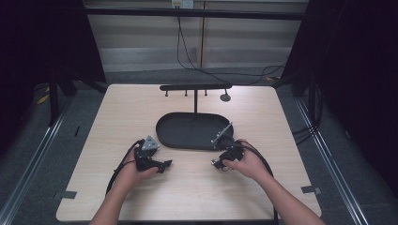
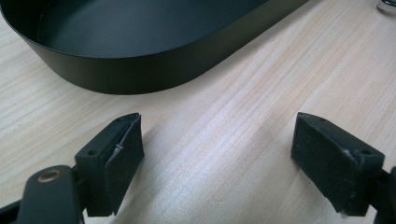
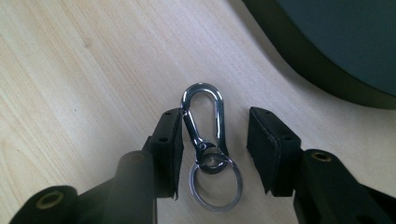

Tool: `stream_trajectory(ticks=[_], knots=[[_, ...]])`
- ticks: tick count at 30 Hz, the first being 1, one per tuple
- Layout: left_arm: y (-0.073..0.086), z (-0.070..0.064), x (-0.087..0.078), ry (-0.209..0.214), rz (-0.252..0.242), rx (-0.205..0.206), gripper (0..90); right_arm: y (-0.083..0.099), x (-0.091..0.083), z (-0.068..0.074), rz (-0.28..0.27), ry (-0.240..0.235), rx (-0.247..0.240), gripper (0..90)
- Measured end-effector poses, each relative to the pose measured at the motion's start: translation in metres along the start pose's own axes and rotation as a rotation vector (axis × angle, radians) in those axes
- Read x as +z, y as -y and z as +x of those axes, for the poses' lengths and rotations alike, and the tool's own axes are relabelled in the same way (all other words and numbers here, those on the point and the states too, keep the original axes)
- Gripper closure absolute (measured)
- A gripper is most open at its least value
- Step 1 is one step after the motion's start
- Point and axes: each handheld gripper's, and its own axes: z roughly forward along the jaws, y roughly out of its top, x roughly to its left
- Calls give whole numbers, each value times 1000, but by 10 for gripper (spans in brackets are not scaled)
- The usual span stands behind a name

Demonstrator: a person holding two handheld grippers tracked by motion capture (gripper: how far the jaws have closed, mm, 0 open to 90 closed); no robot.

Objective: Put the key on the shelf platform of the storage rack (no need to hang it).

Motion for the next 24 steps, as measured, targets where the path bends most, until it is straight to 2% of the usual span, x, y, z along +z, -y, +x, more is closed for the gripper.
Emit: stream_trajectory(ticks=[5, 8, 15, 17, 18, 19, 20, 21, 23, 24], knots=[[0, 0, 0, 0, 0, 0, 166, -4, 3, 3, 30, 14, -50, 616], [0, 0, 0, 0, 0, 0, 166, -7, 4, 8, 63, 52, -89, 680], [0, 0, 0, 0, 0, 0, 166, -12, 3, 11, 106, 58, -84, 703], [0, 0, 0, 0, 0, 0, 166, -12, 3, 9, 100, 46, -81, 707], [0, 0, 0, 0, 0, 0, 166, -12, 2, 9, 97, 40, -80, 745], [0, 0, 0, 0, 0, 0, 166, -12, -4, 8, 50, 21, -68, 856], [0, 0, 0, 0, 0, 0, 166, -13, -9, 6, 42, 10, -61, 860], [0, 0, 0, 0, 0, 0, 166, -14, -11, 6, 45, 0, -61, 860], [0, 0, 0, 0, 0, 0, 166, -14, -10, 7, 109, 35, -98, 859], [0, 0, 0, 0, 0, 0, 166, -14, -8, 9, 117, 44, -98, 859]])
